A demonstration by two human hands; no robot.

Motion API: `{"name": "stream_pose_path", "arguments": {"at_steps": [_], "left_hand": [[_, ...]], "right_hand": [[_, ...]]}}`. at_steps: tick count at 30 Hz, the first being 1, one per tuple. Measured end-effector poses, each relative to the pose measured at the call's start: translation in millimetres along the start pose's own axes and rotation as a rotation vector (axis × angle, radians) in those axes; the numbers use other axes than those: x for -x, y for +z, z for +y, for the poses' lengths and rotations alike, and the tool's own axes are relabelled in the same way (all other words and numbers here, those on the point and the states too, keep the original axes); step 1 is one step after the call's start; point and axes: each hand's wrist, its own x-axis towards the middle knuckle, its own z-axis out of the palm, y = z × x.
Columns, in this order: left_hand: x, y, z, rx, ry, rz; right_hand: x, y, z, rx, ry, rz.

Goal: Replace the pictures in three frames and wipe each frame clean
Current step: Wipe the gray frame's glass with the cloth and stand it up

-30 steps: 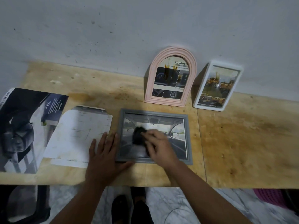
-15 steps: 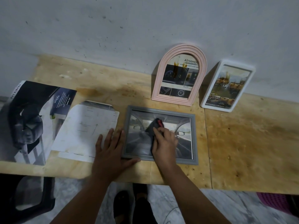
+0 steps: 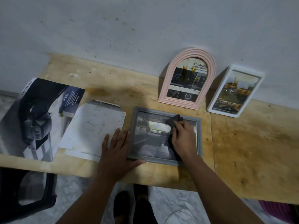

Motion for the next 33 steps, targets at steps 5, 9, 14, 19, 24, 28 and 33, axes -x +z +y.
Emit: {"name": "stream_pose_path", "arguments": {"at_steps": [5,9,14,19,24,28,33], "left_hand": [[-1,-1,0,-0.004,-0.014,-0.019],[-2,1,-2,-0.005,-0.012,-0.022],[-1,4,-2,0.005,0.010,0.036],[-1,2,-3,0.025,0.019,0.031],[0,1,-1,0.019,0.001,0.022],[0,1,-1,0.009,0.005,0.037],[0,2,-2,0.002,0.000,0.018]], "right_hand": [[-6,36,-71,-0.005,-0.152,-0.086],[7,37,-86,0.060,-0.371,-0.190],[45,5,-66,-0.004,-0.666,-0.476],[12,-37,-39,-0.105,-0.542,-0.464],[-12,-27,-6,0.106,-0.101,-0.151],[25,-1,-32,0.085,-0.192,-0.181],[55,5,-60,-0.007,-0.526,-0.373]]}}
